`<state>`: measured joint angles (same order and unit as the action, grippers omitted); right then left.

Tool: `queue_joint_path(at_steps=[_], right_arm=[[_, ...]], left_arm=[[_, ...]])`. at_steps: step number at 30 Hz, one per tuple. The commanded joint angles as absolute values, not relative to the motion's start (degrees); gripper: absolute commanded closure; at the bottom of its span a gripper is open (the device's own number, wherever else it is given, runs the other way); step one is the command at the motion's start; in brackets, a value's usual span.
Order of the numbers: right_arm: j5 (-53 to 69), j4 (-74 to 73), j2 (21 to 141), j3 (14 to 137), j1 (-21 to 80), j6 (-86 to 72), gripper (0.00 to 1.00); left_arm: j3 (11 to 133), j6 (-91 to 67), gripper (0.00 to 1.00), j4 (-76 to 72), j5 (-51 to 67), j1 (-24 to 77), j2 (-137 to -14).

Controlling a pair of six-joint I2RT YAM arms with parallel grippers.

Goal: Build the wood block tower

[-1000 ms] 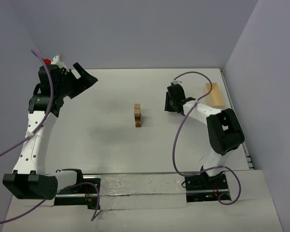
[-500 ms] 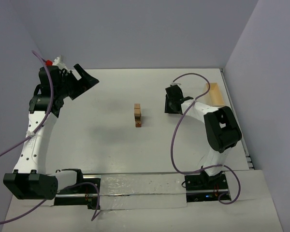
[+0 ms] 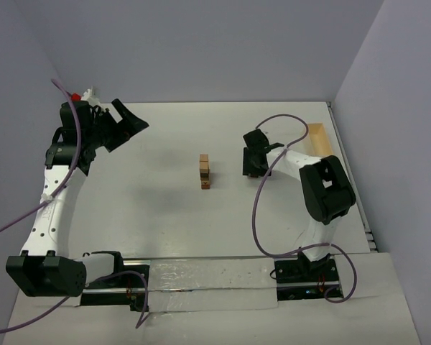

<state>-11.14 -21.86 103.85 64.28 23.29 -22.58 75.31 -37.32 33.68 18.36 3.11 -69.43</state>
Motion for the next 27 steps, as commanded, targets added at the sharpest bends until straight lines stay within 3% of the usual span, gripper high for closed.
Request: queue_joint_path(at_steps=[1, 27], right_arm=[[-12.5, -25.6, 105.2, 69.9, 23.7, -24.1, 0.36], [-15.0, -29.1, 110.0, 75.0, 23.7, -25.2, 0.47]], left_arm=[[75.1, -38.5, 0.01, 32.2, 20.8, 2.5, -68.7], [72.0, -38.6, 0.01, 30.9, 22.6, 1.7, -69.1]])
